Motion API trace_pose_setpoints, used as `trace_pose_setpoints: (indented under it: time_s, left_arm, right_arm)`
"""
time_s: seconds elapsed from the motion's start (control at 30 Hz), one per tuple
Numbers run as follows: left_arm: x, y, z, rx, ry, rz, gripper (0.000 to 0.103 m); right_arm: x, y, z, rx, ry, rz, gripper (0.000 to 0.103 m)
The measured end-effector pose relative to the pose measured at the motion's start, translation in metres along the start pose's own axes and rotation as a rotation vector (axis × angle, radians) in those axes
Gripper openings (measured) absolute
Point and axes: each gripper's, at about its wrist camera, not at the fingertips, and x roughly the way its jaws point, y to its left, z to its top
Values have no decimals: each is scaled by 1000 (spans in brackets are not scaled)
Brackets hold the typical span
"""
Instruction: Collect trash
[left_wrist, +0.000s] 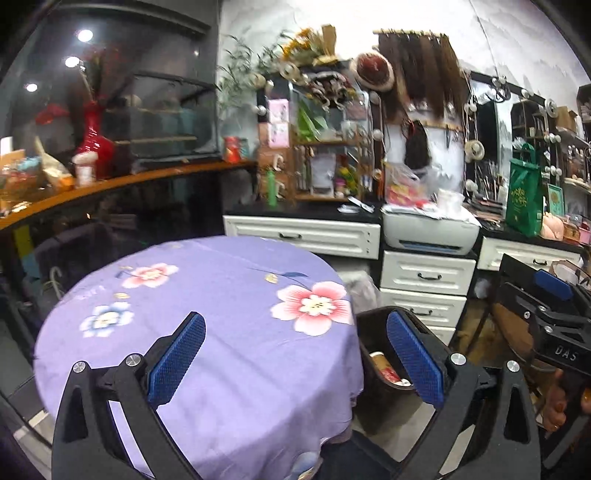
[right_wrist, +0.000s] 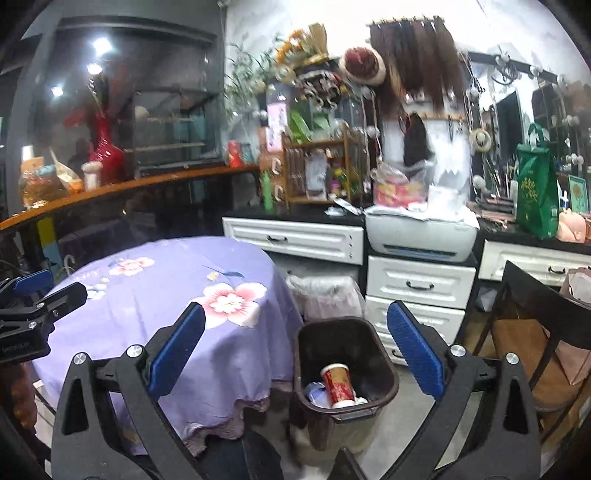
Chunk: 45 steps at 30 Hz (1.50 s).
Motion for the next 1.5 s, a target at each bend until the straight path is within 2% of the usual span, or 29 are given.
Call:
trace_pose_setpoints:
  time_s: [0.17,0.43,0.53,0.8,1.5]
  left_arm:
    - [-34,9,-9,-11,-19,22,98]
    - [-61,13,-24,-10,-67,65,98]
    - [-62,17,-29,-27,-78,66,98]
    - [-57,25,-34,-54,-72,94,98]
    - [-60,24,-35,-57,-73,101,98]
  right_arm:
    - [-22,13,-5,-23,-3,20,97]
    - [-56,25,-15,-63,-81,11,97]
    - [-61,24,-16,-76,-124,7,97]
    - [-50,24,-24,-58,-63,46,97]
    - [-52,28,-26,-76,-76,47,97]
